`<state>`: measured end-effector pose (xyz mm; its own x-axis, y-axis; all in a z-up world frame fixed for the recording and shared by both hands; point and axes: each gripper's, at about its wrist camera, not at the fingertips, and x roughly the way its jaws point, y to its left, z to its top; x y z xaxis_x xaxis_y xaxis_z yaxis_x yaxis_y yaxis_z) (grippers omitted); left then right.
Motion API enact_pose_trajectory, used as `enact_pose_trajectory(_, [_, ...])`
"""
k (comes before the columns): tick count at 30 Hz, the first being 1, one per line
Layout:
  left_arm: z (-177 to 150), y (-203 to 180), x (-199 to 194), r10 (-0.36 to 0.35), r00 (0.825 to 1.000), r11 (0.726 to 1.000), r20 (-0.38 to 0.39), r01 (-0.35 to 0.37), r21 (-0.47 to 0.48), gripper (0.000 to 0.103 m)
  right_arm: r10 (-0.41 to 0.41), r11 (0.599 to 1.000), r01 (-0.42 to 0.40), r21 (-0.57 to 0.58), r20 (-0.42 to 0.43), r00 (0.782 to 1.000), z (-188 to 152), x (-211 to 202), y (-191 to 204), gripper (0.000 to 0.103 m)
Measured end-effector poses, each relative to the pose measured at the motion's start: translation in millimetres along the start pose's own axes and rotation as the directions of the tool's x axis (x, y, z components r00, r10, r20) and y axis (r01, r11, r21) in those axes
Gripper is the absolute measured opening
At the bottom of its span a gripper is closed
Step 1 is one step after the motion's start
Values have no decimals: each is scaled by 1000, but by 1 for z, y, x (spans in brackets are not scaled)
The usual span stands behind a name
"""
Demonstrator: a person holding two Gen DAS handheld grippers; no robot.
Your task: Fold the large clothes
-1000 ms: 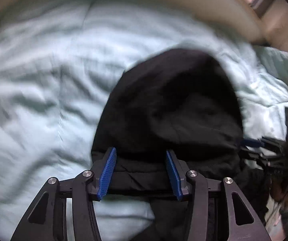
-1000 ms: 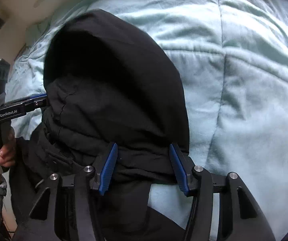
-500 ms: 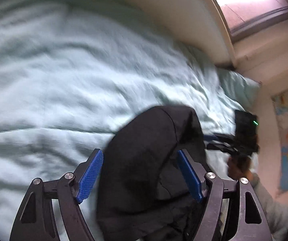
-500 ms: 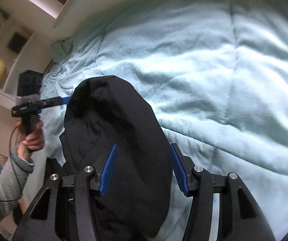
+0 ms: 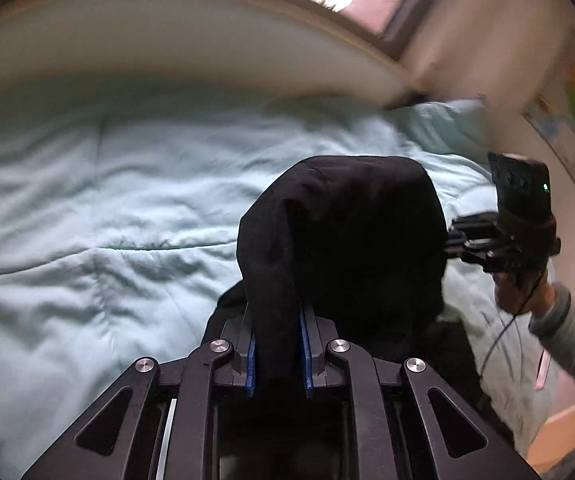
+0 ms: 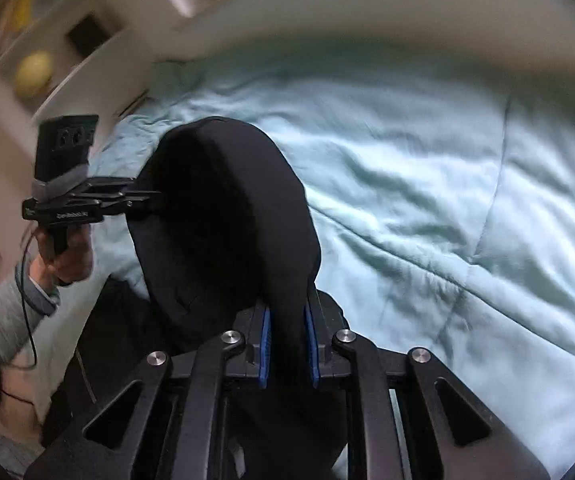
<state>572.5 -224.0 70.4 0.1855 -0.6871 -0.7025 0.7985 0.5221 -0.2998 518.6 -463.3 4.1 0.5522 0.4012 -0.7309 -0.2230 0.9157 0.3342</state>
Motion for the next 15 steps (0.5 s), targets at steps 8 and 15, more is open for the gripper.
enact_pose_trajectory(8, [-99,-98,-104,91,995,991,44,-94,94,17,-206,963,221,-151,109,972,-86,-96,135,17])
enact_pose_trajectory(15, [-224,-107,-72,99,989,993,-113,-106,-53,20,-333,920,331,-212,26,943,-189,-95,197,17])
